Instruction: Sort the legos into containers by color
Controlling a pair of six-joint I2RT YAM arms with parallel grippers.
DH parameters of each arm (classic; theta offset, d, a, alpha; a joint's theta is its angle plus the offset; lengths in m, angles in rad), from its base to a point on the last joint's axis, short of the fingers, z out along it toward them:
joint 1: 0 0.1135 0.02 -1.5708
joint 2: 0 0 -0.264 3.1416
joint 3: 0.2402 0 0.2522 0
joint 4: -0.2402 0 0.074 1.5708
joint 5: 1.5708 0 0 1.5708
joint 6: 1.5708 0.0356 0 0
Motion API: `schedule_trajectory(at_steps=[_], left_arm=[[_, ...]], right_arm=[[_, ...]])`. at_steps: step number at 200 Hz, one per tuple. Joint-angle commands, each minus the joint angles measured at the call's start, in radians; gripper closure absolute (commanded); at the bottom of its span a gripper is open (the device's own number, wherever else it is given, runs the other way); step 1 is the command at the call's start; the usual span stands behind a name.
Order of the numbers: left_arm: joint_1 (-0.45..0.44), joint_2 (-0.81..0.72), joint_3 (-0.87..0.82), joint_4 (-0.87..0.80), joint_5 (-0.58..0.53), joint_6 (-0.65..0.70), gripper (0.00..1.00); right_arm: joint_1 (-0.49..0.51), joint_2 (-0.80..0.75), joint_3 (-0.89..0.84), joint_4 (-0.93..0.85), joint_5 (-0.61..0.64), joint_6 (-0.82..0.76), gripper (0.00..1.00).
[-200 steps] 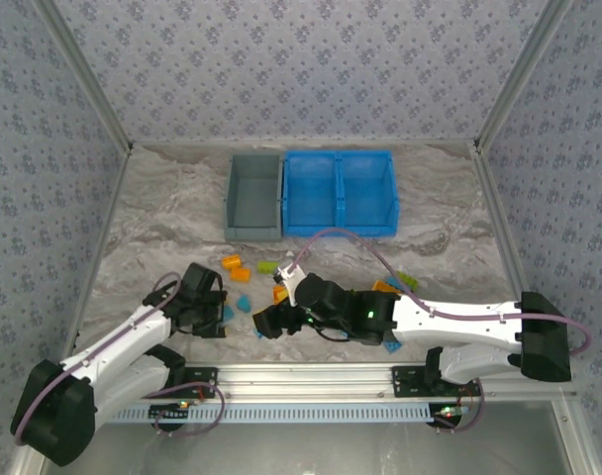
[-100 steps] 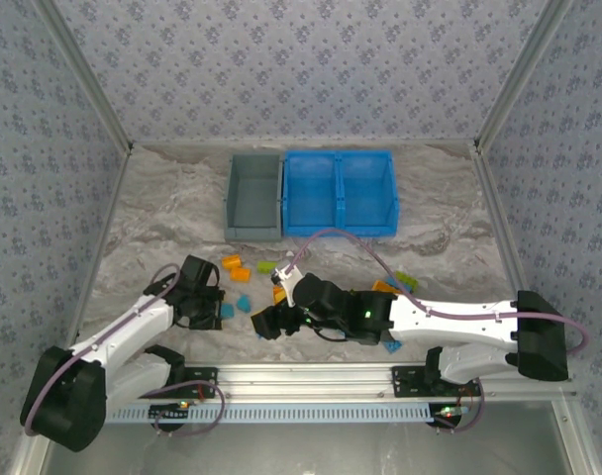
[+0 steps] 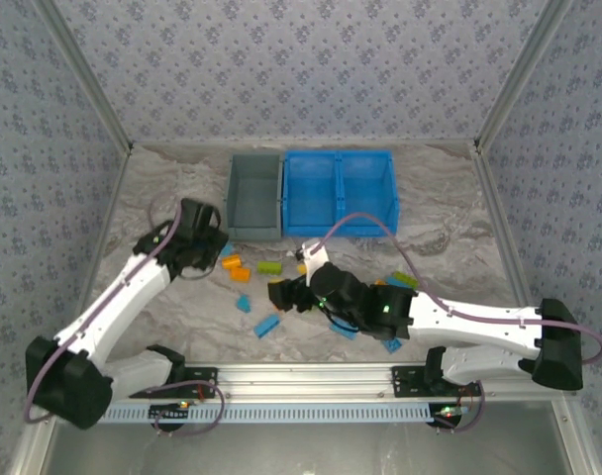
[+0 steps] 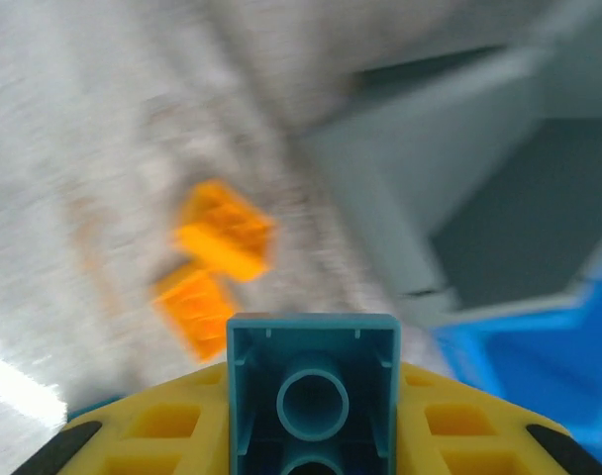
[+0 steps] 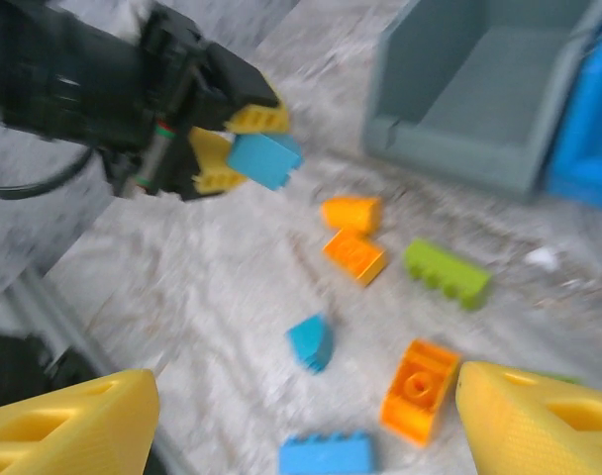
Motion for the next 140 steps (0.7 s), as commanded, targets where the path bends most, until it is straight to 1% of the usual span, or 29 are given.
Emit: schedule_trajectory(at_steps=[1, 19, 48, 64, 88, 107, 119, 124, 130, 140], left_arm=[[-0.034, 0.148, 0.165, -0.046, -0.038, 0.323, 0.71], [-0.052, 0.314, 0.317, -0.08, -0.062, 0.421, 0.7], [-0.052, 0.55, 0.519, -0.13, -0.111, 0.52, 0.68], [-0.049, 0.652, 0.602, -0.143, -0.129, 0.549, 0.68], [-0.042, 0.81, 0.727, -0.192, -0.109, 0.571, 0.66], [-0.036, 0.895, 0.776, -0.209, -0.092, 0.572, 0.64], [-0.032, 0.925, 0.794, -0.213, -0.072, 0.572, 0.59], [-0.032, 0.932, 0.799, -0.217, -0.069, 0.572, 0.54], [-0.032, 0.935, 0.806, -0.222, -0.065, 0.571, 0.45], [-0.033, 0.932, 0.816, -0.237, -0.063, 0.568, 0.37]], right_arm=[[-0.016, -0.026, -0.04, 0.067, 0.174, -0.035, 0.18], [-0.036, -0.033, -0.06, 0.132, 0.226, -0.078, 0.18], [-0.068, -0.033, -0.072, 0.211, 0.248, -0.148, 0.18], [-0.086, -0.033, -0.069, 0.218, 0.244, -0.151, 0.18], [-0.101, -0.042, -0.076, 0.202, 0.233, -0.133, 0.18], [-0.105, -0.056, -0.086, 0.186, 0.228, -0.119, 0.18], [-0.107, -0.068, -0.091, 0.173, 0.23, -0.112, 0.18], [-0.106, -0.074, -0.094, 0.163, 0.233, -0.108, 0.18], [-0.106, -0.081, -0.096, 0.148, 0.238, -0.106, 0.18], [-0.108, -0.096, -0.098, 0.118, 0.25, -0.097, 0.17]])
